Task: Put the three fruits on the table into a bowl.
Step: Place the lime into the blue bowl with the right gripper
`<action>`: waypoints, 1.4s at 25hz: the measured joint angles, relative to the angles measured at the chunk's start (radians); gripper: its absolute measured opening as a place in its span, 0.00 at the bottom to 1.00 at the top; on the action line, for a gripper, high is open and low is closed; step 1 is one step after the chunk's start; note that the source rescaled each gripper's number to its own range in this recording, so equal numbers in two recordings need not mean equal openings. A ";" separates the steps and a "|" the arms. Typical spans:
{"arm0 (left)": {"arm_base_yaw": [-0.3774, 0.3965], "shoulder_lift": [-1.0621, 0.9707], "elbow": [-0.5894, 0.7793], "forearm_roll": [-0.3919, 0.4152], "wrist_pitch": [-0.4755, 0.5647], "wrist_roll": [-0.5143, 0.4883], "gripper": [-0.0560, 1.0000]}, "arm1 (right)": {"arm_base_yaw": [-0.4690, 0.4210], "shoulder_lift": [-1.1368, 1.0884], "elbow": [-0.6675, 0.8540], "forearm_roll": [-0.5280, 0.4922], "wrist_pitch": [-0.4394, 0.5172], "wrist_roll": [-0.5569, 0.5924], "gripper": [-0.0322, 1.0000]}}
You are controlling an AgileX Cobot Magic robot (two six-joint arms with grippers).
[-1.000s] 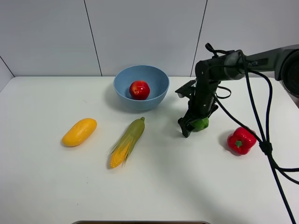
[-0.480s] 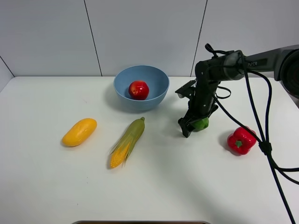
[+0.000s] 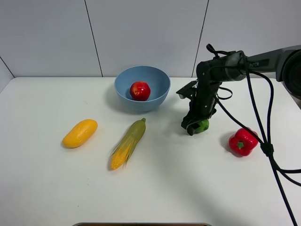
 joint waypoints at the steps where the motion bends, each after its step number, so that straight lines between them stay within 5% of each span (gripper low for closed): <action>1: 0.000 0.000 0.000 0.000 0.000 0.000 1.00 | 0.000 0.000 0.000 0.000 0.000 0.000 0.04; 24: 0.000 0.000 0.000 0.000 0.000 0.000 1.00 | 0.000 -0.013 0.000 0.000 0.000 0.001 0.04; 35: 0.000 0.000 0.000 0.000 0.000 0.000 1.00 | 0.000 -0.249 0.003 -0.047 0.055 0.047 0.04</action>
